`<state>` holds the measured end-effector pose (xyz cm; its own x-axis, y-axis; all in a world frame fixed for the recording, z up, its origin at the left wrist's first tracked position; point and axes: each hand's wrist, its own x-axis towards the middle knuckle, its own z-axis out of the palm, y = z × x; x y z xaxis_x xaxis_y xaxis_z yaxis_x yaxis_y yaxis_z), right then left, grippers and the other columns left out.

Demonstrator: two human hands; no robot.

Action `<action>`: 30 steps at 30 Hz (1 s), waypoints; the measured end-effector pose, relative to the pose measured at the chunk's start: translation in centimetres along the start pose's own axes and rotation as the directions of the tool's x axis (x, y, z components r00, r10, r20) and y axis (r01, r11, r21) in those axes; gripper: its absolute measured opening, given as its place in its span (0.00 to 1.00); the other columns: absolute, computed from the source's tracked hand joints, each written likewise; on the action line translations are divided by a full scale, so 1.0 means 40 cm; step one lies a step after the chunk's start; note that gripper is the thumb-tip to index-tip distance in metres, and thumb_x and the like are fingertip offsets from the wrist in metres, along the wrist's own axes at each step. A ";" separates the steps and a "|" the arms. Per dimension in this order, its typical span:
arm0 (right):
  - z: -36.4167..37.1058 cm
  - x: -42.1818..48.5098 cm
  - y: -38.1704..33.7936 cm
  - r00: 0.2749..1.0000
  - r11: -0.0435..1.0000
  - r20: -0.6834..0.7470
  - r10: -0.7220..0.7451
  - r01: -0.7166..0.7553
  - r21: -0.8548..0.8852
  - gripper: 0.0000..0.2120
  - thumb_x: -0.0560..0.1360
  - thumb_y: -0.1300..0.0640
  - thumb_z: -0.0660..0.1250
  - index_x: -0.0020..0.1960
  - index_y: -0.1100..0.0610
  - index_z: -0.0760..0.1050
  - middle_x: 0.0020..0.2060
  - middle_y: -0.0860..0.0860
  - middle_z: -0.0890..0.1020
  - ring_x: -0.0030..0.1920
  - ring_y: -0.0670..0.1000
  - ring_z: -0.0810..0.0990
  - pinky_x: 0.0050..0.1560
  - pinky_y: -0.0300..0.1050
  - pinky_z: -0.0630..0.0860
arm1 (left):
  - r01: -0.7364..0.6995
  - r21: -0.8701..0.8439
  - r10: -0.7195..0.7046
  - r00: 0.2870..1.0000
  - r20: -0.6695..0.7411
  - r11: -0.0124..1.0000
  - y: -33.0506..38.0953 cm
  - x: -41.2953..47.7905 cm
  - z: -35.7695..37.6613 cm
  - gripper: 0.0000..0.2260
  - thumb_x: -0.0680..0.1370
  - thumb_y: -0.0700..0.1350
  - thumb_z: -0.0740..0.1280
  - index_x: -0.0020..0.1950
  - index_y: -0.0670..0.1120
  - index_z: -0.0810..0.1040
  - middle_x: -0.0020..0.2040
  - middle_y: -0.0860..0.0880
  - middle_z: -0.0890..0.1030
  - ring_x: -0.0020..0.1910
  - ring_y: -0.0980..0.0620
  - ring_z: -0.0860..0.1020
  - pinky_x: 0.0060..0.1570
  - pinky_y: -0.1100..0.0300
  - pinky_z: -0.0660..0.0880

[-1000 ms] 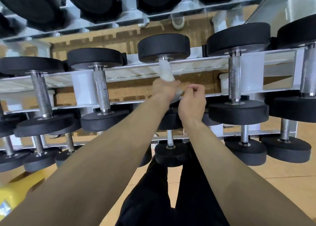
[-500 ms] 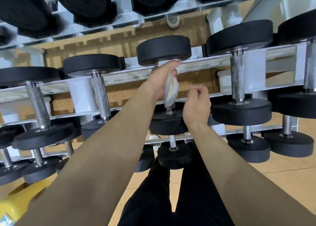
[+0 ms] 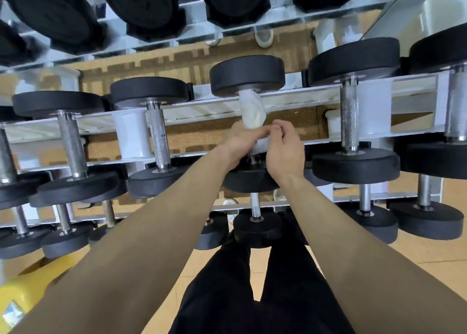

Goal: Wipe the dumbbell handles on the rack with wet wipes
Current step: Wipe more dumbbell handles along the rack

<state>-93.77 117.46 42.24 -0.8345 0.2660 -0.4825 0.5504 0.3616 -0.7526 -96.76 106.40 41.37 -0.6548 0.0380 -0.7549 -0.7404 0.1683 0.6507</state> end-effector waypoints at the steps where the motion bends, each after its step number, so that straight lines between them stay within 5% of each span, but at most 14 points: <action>1: -0.002 0.001 -0.002 0.998 1.000 0.055 -0.025 0.026 -0.007 0.15 0.85 0.52 0.55 0.66 0.52 0.75 0.56 0.45 0.79 0.56 0.46 0.75 0.55 0.42 0.69 | -0.023 0.034 0.023 1.000 0.004 0.999 0.006 -0.004 -0.003 0.12 0.76 0.51 0.74 0.54 0.44 0.81 0.47 0.45 0.84 0.50 0.47 0.82 0.54 0.52 0.78; 6: -0.017 0.043 -0.009 0.948 0.999 0.318 0.004 -0.019 0.042 0.18 0.82 0.47 0.56 0.56 0.55 0.81 0.52 0.51 0.84 0.55 0.52 0.81 0.61 0.55 0.77 | -0.142 0.236 0.112 0.985 0.133 0.961 -0.001 -0.029 -0.029 0.05 0.76 0.46 0.72 0.50 0.50 0.79 0.46 0.48 0.83 0.47 0.49 0.81 0.52 0.53 0.78; 10: -0.018 0.091 -0.036 0.895 0.999 0.445 -0.024 0.039 -0.025 0.20 0.84 0.43 0.58 0.56 0.59 0.78 0.50 0.55 0.83 0.51 0.54 0.82 0.56 0.55 0.80 | -0.077 0.537 0.155 0.983 -0.101 0.840 -0.019 -0.067 -0.040 0.14 0.76 0.52 0.73 0.56 0.49 0.75 0.47 0.51 0.82 0.45 0.53 0.80 0.39 0.59 0.72; 16: -0.007 0.144 -0.054 0.904 0.940 0.376 -0.204 0.288 -0.181 0.13 0.86 0.50 0.54 0.45 0.51 0.69 0.39 0.46 0.74 0.40 0.46 0.73 0.41 0.44 0.67 | -0.065 0.520 0.225 0.941 -0.251 0.852 -0.014 -0.104 -0.023 0.22 0.78 0.67 0.62 0.56 0.49 0.72 0.46 0.52 0.81 0.46 0.51 0.79 0.48 0.51 0.76; 23: -0.030 0.162 -0.030 0.803 0.793 0.553 -0.225 0.480 -0.374 0.15 0.87 0.48 0.48 0.54 0.53 0.71 0.50 0.53 0.79 0.50 0.55 0.77 0.50 0.49 0.72 | -0.181 0.576 0.326 0.932 -0.159 0.797 -0.035 -0.036 -0.070 0.09 0.85 0.53 0.55 0.53 0.52 0.72 0.45 0.49 0.82 0.44 0.47 0.81 0.48 0.48 0.76; 26: -0.039 0.167 -0.027 0.772 0.790 0.613 -0.166 0.476 -0.386 0.17 0.87 0.47 0.48 0.59 0.53 0.73 0.55 0.52 0.79 0.54 0.54 0.77 0.55 0.51 0.74 | -0.181 0.628 0.333 0.934 -0.133 0.757 -0.039 -0.023 -0.079 0.10 0.86 0.51 0.55 0.51 0.49 0.73 0.45 0.49 0.81 0.44 0.46 0.80 0.43 0.52 0.73; 30: -0.054 0.167 -0.034 0.730 0.762 0.675 -0.107 0.497 -0.416 0.17 0.87 0.48 0.48 0.63 0.52 0.72 0.58 0.50 0.77 0.56 0.52 0.75 0.56 0.49 0.71 | -0.214 0.545 0.322 0.940 -0.110 0.811 -0.053 -0.015 -0.094 0.10 0.85 0.51 0.57 0.48 0.51 0.75 0.45 0.52 0.81 0.45 0.49 0.80 0.49 0.49 0.79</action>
<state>-100.03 120.68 41.01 -0.6855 -0.4476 -0.5742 0.0154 0.7796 -0.6261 -95.37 102.32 40.73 -0.8709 -0.0188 -0.4912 -0.3776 0.6654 0.6440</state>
